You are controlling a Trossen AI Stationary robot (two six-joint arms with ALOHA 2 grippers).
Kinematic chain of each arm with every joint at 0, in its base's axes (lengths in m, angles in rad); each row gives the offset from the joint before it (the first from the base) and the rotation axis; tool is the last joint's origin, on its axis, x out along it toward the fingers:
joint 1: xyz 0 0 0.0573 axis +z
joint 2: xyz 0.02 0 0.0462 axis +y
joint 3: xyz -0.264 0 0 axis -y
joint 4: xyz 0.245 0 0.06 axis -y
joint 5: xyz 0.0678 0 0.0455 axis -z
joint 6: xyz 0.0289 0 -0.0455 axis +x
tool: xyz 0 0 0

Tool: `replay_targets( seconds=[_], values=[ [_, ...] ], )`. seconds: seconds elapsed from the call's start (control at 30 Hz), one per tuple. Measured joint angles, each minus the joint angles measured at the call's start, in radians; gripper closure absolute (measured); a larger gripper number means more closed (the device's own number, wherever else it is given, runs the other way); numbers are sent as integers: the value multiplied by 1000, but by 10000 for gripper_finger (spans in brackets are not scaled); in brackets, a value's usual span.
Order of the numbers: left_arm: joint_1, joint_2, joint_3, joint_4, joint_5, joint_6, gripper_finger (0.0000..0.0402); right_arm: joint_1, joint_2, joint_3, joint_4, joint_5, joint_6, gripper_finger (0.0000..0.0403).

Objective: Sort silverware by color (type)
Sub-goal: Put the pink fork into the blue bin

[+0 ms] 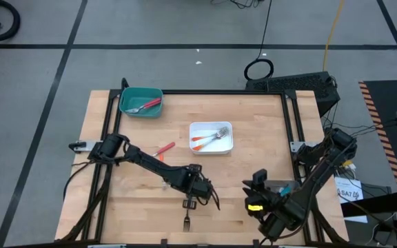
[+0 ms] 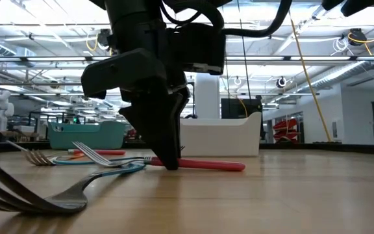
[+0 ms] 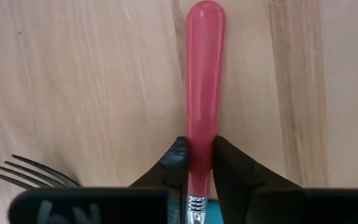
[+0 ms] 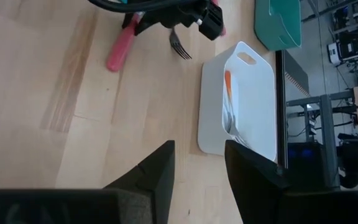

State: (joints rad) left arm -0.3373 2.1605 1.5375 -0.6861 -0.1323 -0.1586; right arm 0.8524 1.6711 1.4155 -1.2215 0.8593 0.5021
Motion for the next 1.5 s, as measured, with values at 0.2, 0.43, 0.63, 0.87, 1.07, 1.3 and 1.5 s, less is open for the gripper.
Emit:
replay_targets(
  seconds=[0.2, 0.43, 0.63, 0.87, 1.07, 1.3, 1.5],
  values=[
    [-11, 0, 0, -7, -21, 20, 348, -11, 0, 0, 0, 0, -5, 269],
    [-12, 10, 62, -88, -33, 60, 348, -13, 0, 0, -1, 1, -57, 269],
    [-5, 11, 105, -160, -35, 128, 348, -33, 0, 0, -2, 2, -112, 269],
    [31, 8, 108, -210, -35, 202, 348, -73, 0, 0, -3, 3, -170, 269],
    [66, -4, 109, -279, -35, 192, 348, -94, 0, 0, -2, 1, -193, 269],
    [82, -68, 107, -317, -34, 205, 348, -93, 0, 0, -3, -27, -188, 269],
    [88, -171, 107, -339, -33, 221, 348, -92, 0, 0, -8, -27, -177, 269]
  ],
)
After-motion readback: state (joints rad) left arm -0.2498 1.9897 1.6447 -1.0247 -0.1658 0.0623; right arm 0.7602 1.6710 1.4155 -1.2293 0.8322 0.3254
